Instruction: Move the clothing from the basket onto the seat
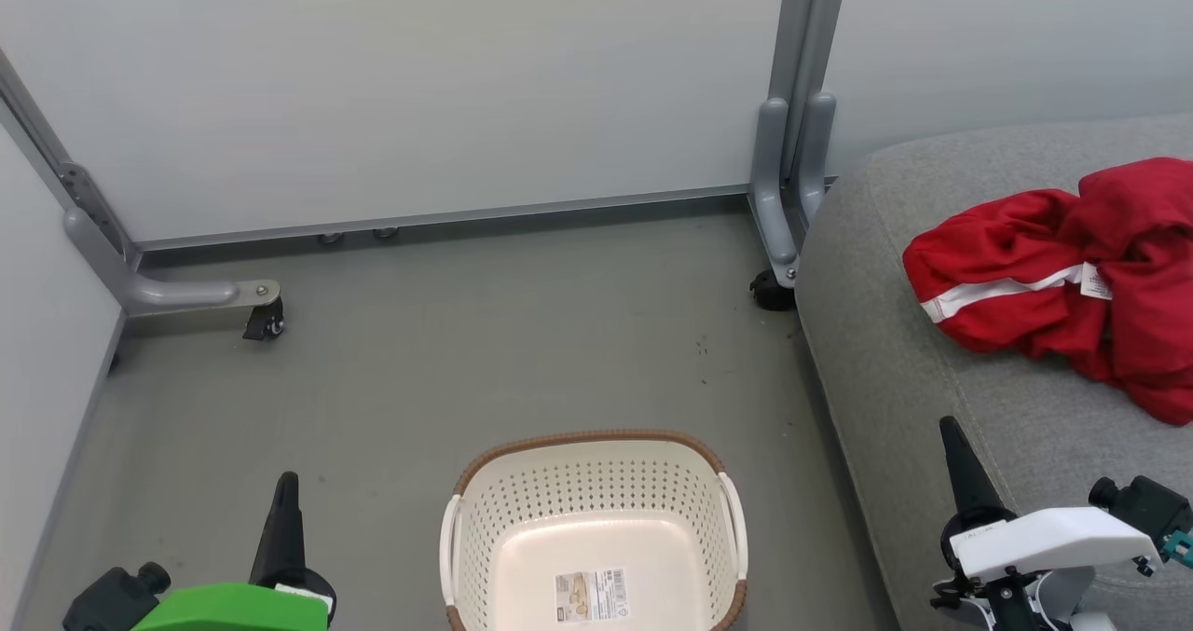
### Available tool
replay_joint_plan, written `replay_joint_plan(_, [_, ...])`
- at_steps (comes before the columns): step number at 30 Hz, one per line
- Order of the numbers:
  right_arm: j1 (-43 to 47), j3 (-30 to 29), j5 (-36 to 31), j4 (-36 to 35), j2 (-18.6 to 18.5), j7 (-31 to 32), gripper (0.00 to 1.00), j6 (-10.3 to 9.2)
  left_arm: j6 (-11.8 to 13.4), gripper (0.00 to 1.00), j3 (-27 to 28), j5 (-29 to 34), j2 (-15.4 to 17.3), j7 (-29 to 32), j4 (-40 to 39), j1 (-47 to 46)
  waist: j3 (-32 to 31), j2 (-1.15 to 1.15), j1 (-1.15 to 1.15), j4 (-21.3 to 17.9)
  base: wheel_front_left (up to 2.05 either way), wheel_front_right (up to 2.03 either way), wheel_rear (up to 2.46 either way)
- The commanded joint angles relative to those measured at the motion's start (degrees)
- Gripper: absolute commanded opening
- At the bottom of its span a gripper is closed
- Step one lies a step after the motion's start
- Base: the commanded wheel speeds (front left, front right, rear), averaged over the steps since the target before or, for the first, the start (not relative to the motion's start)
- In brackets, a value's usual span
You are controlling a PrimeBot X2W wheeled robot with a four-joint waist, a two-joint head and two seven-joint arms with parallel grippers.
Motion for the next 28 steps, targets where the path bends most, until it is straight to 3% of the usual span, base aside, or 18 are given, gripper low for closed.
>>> replay_joint_plan(1, [-1.73, -0.36, 1.63, -0.32, -0.3, 0.35, 0.0, 0.02, -0.59, 0.0, 0.43, -1.71, 0.52, 0.31, -0.25, -1.91, 0.08, 0.0, 0.0, 0.02, 0.0, 0.0, 0.0])
replay_joint_plan(28, [-4.25, -2.93, 16.7, 1.17, 0.03, 4.4, 0.0, 0.02, -2.18, 0.0, 3.13, -16.25, 0.51, 4.34, 1.95, -5.81, 1.57, 0.0, 0.0, 0.36, 0.0, 0.0, 0.0])
